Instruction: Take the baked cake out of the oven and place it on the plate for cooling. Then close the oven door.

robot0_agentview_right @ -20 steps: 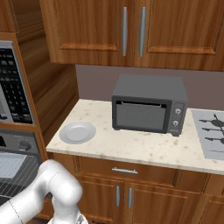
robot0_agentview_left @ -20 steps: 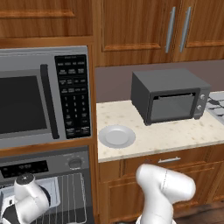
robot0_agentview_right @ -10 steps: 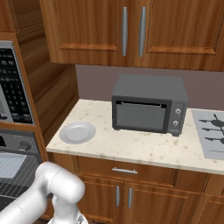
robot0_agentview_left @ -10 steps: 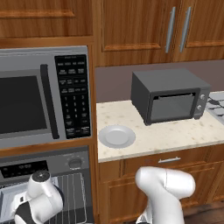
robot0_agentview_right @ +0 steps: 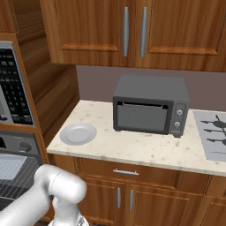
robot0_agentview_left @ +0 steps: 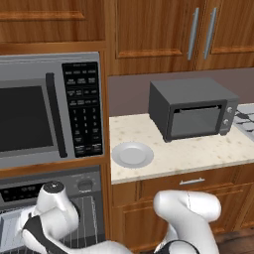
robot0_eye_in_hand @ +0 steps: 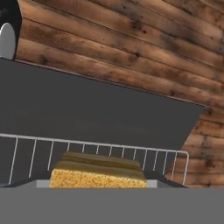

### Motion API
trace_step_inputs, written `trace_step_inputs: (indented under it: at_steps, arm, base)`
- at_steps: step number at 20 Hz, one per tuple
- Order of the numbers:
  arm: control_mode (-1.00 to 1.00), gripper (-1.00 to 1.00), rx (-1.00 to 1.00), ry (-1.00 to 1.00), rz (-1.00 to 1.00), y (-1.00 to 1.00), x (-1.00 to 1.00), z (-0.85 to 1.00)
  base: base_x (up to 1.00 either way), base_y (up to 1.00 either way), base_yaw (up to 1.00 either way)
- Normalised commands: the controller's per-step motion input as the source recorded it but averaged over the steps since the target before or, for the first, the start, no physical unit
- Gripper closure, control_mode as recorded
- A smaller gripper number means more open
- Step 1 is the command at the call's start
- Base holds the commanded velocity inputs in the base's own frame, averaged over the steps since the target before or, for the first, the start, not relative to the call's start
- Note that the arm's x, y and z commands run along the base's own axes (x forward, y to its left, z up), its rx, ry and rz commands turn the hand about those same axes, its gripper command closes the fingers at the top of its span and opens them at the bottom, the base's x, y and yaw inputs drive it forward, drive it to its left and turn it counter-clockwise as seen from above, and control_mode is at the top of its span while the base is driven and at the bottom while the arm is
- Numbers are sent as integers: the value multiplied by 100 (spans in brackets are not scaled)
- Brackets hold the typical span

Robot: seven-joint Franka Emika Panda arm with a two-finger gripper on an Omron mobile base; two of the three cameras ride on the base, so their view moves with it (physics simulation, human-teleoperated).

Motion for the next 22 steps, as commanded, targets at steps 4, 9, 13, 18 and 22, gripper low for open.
trace_step_inputs:
  at_steps: [4,9,13,18,22]
  arm:
    - [-100,100,1,0,-6,-26,-8,43]
    - [-100,100,0,0,-8,-26,-6,45]
    - [-100,100,0,0,-4,-34,-10,45]
    - [-100,100,0,3,-4,-39,-12,41]
    - [-100,100,-2,1,0,-44,-15,39]
  base:
    - [0,0,0]
    - [0,0,0]
    - [0,0,0]
    - [0,0,0]
    - [0,0,0]
